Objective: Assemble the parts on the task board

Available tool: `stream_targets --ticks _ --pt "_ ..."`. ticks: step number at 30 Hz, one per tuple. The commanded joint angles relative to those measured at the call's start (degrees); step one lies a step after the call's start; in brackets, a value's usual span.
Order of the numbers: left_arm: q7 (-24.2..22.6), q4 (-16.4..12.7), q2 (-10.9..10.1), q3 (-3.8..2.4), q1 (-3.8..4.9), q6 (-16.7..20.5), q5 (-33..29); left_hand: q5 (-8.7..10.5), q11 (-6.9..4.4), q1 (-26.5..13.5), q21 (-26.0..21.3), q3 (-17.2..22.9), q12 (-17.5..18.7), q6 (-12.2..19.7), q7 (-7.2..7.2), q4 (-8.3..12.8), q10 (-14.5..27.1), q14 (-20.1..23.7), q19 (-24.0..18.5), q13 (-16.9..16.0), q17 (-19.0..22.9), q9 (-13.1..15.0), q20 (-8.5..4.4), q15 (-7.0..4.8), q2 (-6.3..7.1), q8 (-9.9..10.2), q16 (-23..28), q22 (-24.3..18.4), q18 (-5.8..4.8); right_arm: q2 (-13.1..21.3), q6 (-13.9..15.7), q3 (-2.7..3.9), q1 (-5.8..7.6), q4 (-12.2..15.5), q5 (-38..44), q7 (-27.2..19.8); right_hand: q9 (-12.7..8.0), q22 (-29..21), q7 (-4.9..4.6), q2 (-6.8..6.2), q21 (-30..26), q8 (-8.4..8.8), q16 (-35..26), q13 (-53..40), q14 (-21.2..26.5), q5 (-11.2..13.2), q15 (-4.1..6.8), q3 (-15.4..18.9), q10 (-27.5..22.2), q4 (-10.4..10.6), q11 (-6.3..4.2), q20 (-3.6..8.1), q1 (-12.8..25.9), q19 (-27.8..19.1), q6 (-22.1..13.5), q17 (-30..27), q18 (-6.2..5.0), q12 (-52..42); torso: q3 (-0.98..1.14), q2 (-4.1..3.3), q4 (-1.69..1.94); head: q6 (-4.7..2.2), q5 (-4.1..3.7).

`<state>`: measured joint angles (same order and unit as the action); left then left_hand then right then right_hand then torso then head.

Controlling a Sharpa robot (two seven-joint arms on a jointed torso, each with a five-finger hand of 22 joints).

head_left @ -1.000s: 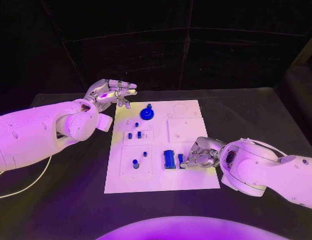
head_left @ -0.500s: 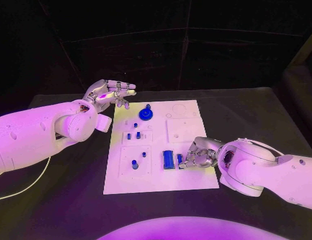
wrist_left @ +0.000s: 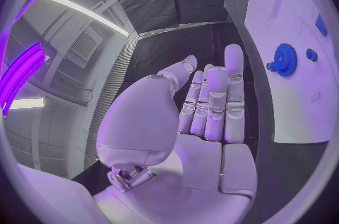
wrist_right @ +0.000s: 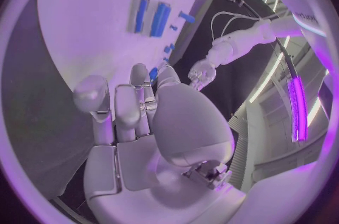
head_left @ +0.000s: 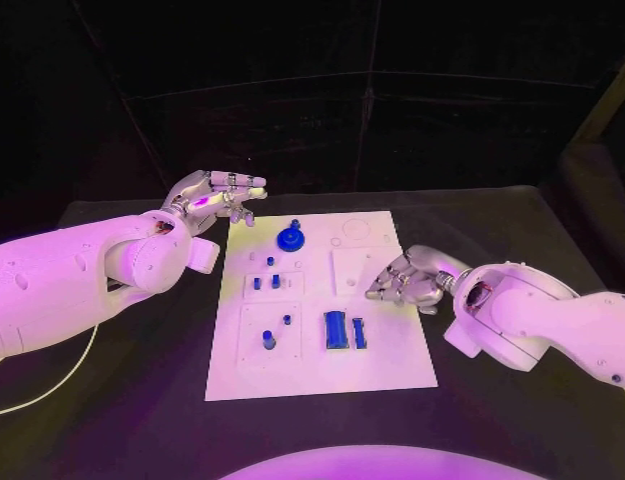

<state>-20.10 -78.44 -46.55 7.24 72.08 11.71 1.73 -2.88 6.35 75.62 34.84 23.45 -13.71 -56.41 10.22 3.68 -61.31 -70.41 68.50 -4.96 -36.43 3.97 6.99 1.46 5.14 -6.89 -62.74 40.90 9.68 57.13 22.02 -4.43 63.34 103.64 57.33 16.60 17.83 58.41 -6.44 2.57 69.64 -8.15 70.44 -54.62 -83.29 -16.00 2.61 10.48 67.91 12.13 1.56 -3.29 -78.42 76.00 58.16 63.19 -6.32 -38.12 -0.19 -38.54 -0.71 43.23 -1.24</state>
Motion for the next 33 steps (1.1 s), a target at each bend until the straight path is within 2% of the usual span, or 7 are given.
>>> stream_targets --ticks 1,15,20,24,25,32,33 --pt "-1.4 0.8 0.2 -0.05 0.10 -1.6 -4.4 -0.13 0.03 -0.6 -0.3 -0.5 -0.5 0.1 0.16 -0.1 0.3 0.4 -0.4 -0.1 0.1 0.0 0.15 0.04 -0.16 -0.3 0.1 -0.1 0.78 -1.0 8.2 0.07 1.49 -4.1 -22.7 -19.6 -0.2 -11.9 -0.65 1.05 -9.6 0.63 -11.8 6.1 3.8 -1.3 -0.36 -0.6 -3.0 -1.2 0.54 -0.35 -3.2 -5.2 -1.2 -12.4 -2.27 7.5 -0.20 0.75 -0.14 -1.20 0.06" --pt "-5.0 7.5 4.6 -0.02 -0.84 1.0 -9.0 -0.07 -0.39 -1.9 -5.9 -4.4 -2.0 -0.1 -0.71 -1.6 -0.1 8.7 -6.0 -0.4 8.8 0.0 0.55 0.25 -0.11 -0.9 9.3 -3.5 0.72 -12.6 3.3 0.17 2.96 -24.7 -36.3 -36.0 -3.9 -40.8 -3.35 0.98 -44.8 4.31 -52.8 35.6 15.8 2.1 -5.64 -2.4 -4.9 0.0 4.47 -5.09 -10.7 -16.3 -3.6 -38.8 -4.05 30.5 -0.71 4.21 -1.03 -6.43 0.09" --pt "-5.3 11.5 7.2 -0.03 -1.78 0.8 -10.6 -0.22 2.84 -1.7 -22.4 -5.2 3.0 3.3 -1.34 -2.4 2.9 22.5 -24.9 1.3 19.9 -0.2 4.95 5.86 -0.33 1.5 32.9 -13.9 -1.76 -16.3 1.4 0.18 2.98 -30.7 -40.0 -38.2 -6.6 -47.9 -4.09 0.25 -55.7 4.54 -63.6 42.9 23.8 2.5 -9.42 -2.4 -7.7 0.1 7.12 -9.00 -10.5 -20.8 -5.8 -45.1 -3.65 33.8 -0.50 5.39 -1.05 -7.58 0.19" --pt "-5.6 13.6 8.7 -0.05 -2.38 1.0 -11.1 -0.12 2.56 -0.8 -29.1 -7.6 7.4 3.3 -2.02 -2.6 3.8 22.6 -30.3 1.2 26.3 -0.2 9.09 6.05 -1.24 2.8 44.8 -20.7 -0.21 -18.3 0.3 0.18 2.97 -34.2 -41.9 -39.3 -8.8 -51.3 -4.44 0.52 -60.3 4.49 -66.8 47.0 23.8 2.6 -10.39 -2.5 -8.3 -1.1 7.85 -10.52 -9.3 -20.0 -6.4 -50.4 -4.36 34.2 -0.10 5.69 -1.02 -8.39 0.75" --pt "-3.6 12.9 8.4 0.01 -2.36 0.5 -8.9 2.88 -0.05 -23.2 -30.4 -12.1 8.9 19.3 -4.28 -3.7 21.0 37.3 -41.5 5.0 28.8 -4.0 3.83 3.78 -5.14 6.9 49.2 -26.2 -3.73 -17.8 3.1 0.12 2.85 -33.2 -37.5 -35.3 -11.3 -53.2 -1.19 -2.57 -62.7 8.15 -70.4 48.9 41.8 6.4 -7.85 -5.0 -26.1 -4.1 4.97 -6.26 16.7 -37.0 -21.6 -53.7 -0.86 38.1 -0.46 5.15 -1.00 -7.91 0.37" --pt "-4.3 10.4 7.7 -0.73 -3.34 3.8 -8.2 2.88 -1.48 -34.6 -34.8 -14.8 13.7 27.3 -5.69 -3.7 29.8 44.2 -47.5 5.0 30.9 -4.0 1.86 2.66 -5.14 6.9 52.9 -29.9 -4.12 -16.9 6.2 0.84 1.85 -29.9 -40.8 -37.2 -12.8 -58.4 0.38 -2.57 -64.4 8.15 -70.4 50.4 50.5 8.6 -6.89 -6.3 -35.1 -5.9 3.63 -4.33 30.1 -45.1 -29.6 -56.1 0.12 38.1 -0.01 6.68 0.19 -8.56 0.97" --pt "-4.4 9.7 7.5 -0.94 -3.62 4.7 -8.0 2.88 -1.68 -36.3 -34.8 -15.1 13.7 28.5 -5.88 -3.7 31.1 45.3 -48.4 5.0 31.1 -4.0 1.48 -1.46 -5.14 6.9 53.3 -30.3 -4.13 -16.7 7.1 1.04 1.57 -29.0 -41.7 -37.7 -13.0 -58.4 0.61 -2.57 -64.7 8.15 -70.4 50.6 51.8 8.8 -6.73 -10.5 -36.3 -6.1 3.44 -4.03 31.9 -46.3 -30.7 -56.4 0.11 38.1 0.07 6.93 0.38 -8.67 1.07"
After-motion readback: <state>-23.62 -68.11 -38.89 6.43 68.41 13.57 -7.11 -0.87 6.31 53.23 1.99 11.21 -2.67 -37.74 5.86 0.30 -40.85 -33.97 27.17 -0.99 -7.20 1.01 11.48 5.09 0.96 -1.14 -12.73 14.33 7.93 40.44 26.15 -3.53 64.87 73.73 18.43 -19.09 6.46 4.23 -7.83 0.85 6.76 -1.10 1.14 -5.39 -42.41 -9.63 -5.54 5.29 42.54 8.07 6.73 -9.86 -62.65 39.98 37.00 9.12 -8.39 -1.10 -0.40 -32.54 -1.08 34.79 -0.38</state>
